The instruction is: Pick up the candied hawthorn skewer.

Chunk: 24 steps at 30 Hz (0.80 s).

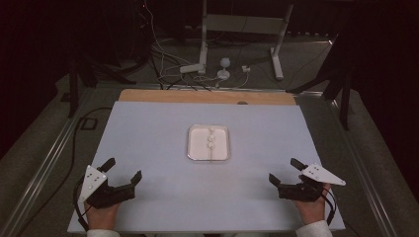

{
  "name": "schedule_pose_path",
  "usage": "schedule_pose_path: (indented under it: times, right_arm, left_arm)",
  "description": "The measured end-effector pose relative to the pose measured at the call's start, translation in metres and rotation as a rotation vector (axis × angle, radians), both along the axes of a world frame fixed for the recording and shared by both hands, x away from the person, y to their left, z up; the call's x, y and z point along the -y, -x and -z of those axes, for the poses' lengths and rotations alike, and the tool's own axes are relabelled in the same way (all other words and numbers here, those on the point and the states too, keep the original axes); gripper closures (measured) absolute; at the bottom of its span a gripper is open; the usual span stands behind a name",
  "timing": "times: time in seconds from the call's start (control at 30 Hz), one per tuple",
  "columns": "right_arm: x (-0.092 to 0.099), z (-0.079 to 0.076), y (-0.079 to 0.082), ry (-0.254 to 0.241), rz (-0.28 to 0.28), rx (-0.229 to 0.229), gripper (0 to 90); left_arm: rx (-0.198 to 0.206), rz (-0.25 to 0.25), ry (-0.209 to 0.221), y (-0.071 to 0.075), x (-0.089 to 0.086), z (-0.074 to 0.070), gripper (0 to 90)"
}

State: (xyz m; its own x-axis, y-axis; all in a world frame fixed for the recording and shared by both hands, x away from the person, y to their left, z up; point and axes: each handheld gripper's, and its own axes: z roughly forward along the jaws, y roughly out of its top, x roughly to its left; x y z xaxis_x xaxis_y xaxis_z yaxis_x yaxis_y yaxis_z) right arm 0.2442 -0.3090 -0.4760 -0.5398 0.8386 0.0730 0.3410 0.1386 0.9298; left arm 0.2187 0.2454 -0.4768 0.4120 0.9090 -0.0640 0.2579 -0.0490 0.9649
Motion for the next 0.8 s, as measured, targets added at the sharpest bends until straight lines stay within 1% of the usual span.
schedule_pose_path:
  times: [0.03, 0.07, 0.23, 0.33, 0.47, 0.5, 0.53, 0.57, 0.63, 0.67, 0.7, 0.8]
  right_arm:
    - [0.0, 0.001, 0.0, 0.0, 0.0, 0.002, 0.0]
    - [0.0, 0.002, -0.001, -0.001, 0.001, -0.002, 0.0]
    - [0.001, 0.003, -0.002, -0.004, 0.002, -0.005, 0.0]
    - [0.0, 0.005, -0.003, -0.004, 0.002, -0.001, 0.0]
    - [-0.001, 0.007, -0.004, -0.003, 0.007, -0.009, 0.0]
    - [-0.001, 0.006, -0.004, 0.0, 0.006, -0.004, 0.0]
    - [-0.001, 0.006, -0.004, 0.0, 0.006, -0.004, 0.0]
    - [-0.001, 0.006, -0.003, 0.004, 0.013, 0.006, 0.0]
    - [-0.001, 0.006, -0.003, 0.004, 0.019, 0.006, 0.0]
    - [0.0, 0.006, -0.004, 0.004, 0.021, 0.008, 0.0]
    - [0.0, 0.006, -0.004, 0.002, 0.022, 0.009, 0.0]
    - [0.002, 0.005, -0.004, -0.002, 0.03, 0.009, 0.0]
  left_arm:
    - [-0.012, -0.011, -0.008, 0.0, 0.0, 0.001, 2.1]
    - [-0.015, -0.013, -0.009, 0.0, -0.001, 0.0, 2.1]
    - [-0.002, -0.033, 0.009, 0.001, -0.002, -0.002, 2.3]
    - [-0.015, -0.037, 0.012, -0.001, -0.004, -0.003, 2.5]
    - [-0.035, -0.032, 0.044, -0.005, -0.002, -0.004, 2.6]
    - [-0.026, -0.021, 0.041, -0.006, 0.002, -0.006, 5.2]
    - [-0.026, -0.021, 0.041, -0.006, 0.002, -0.006, 5.7]
    - [-0.026, -0.013, 0.032, -0.007, 0.006, -0.009, 5.7]
    - [-0.024, -0.013, 0.031, -0.008, 0.008, -0.01, 4.0]
    - [-0.025, -0.015, 0.023, -0.009, 0.01, -0.012, 2.7]
    - [-0.027, -0.014, 0.016, -0.011, 0.014, -0.014, 2.4]
    - [-0.025, -0.013, 0.015, -0.014, 0.018, -0.016, 2.3]
